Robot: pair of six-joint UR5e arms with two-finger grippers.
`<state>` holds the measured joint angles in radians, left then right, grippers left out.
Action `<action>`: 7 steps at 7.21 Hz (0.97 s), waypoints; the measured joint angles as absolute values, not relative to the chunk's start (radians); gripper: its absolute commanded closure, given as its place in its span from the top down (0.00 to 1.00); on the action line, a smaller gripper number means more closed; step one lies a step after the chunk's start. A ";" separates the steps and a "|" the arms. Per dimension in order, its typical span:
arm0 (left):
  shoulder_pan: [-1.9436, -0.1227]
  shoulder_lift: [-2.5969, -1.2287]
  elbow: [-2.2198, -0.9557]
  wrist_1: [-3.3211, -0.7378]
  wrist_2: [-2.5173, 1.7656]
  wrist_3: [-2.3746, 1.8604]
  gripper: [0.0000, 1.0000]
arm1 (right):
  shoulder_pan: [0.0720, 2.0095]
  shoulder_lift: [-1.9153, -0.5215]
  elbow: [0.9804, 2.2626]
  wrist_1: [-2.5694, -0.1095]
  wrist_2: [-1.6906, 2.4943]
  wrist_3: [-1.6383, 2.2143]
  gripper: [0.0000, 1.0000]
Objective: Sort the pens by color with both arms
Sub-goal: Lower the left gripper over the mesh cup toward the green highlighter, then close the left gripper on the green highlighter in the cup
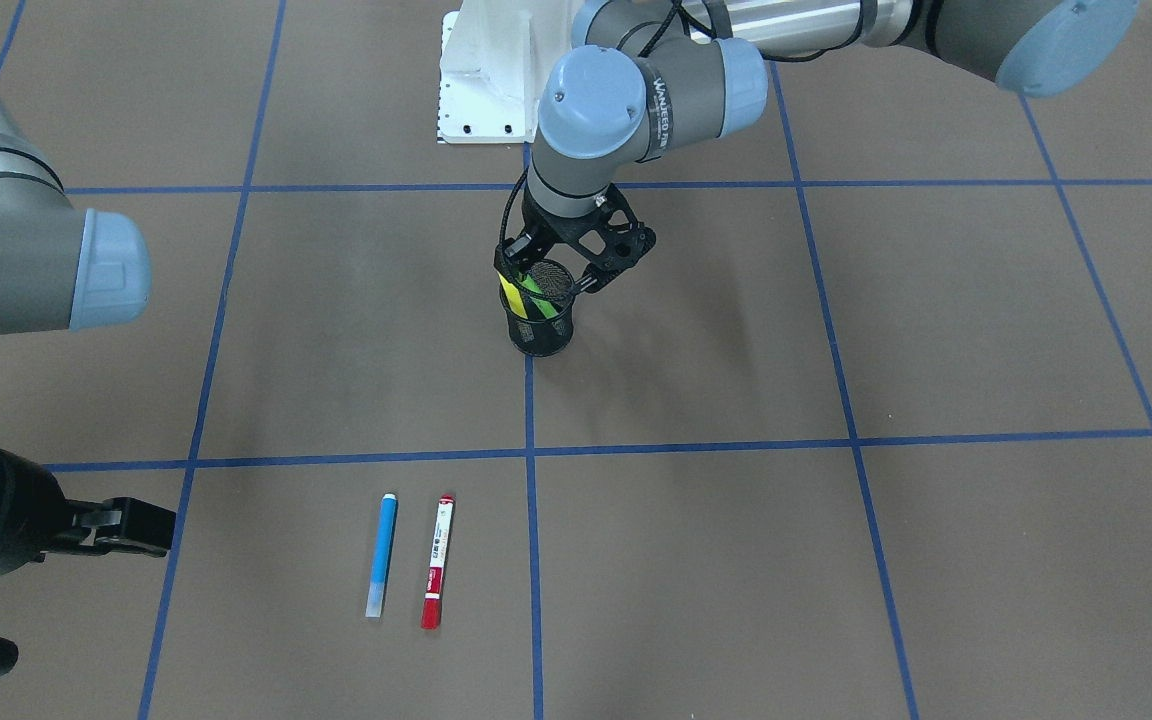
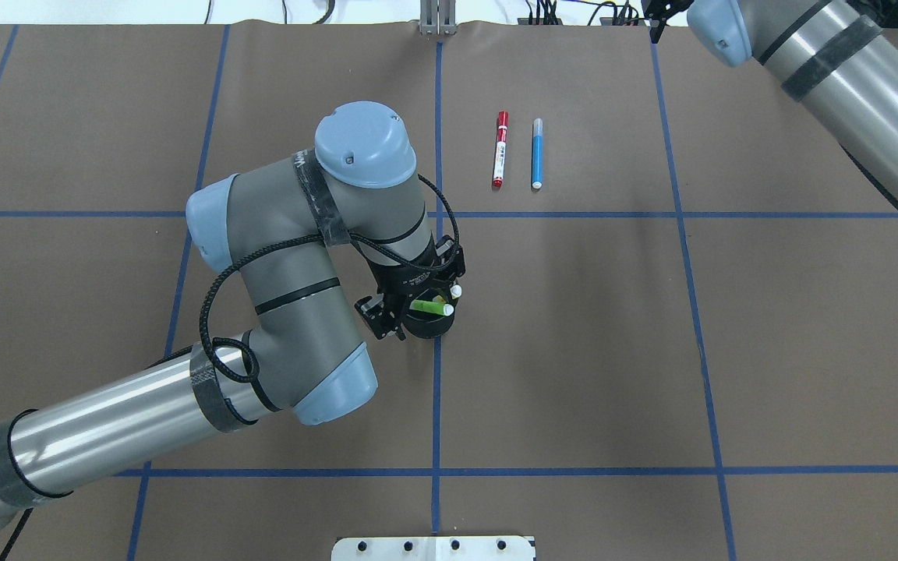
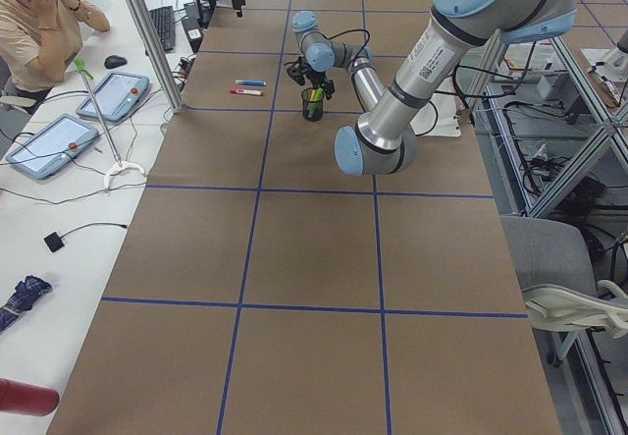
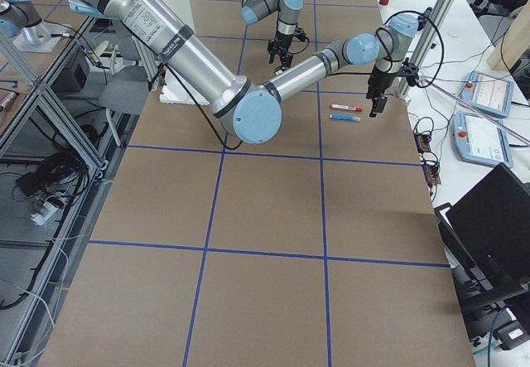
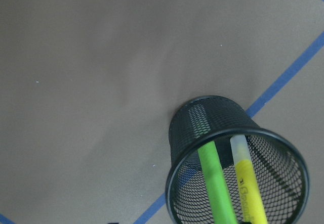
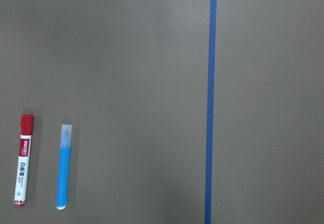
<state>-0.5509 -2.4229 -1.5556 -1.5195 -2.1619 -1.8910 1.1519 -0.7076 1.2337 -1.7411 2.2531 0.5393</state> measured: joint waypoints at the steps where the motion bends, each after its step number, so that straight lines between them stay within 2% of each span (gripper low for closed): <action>1: -0.548 -2.428 -1.549 -1.520 -2.156 -1.891 0.84 | 1.152 -0.709 1.236 -1.741 2.253 0.540 1.00; 3: -0.540 -2.431 -1.537 -1.521 -2.143 -1.890 0.82 | 1.152 -0.711 1.238 -1.741 2.253 0.540 1.00; 4: -0.539 -2.432 -1.535 -1.521 -2.142 -1.889 0.70 | 1.152 -0.712 1.238 -1.741 2.253 0.540 1.00; 5: -0.539 -2.434 -1.535 -1.521 -2.139 -1.888 0.54 | 1.152 -0.712 1.238 -1.741 2.253 0.540 1.00; 7: -0.538 -2.436 -1.535 -1.536 -2.120 -1.880 0.47 | 1.152 -0.712 1.238 -1.741 2.253 0.539 1.00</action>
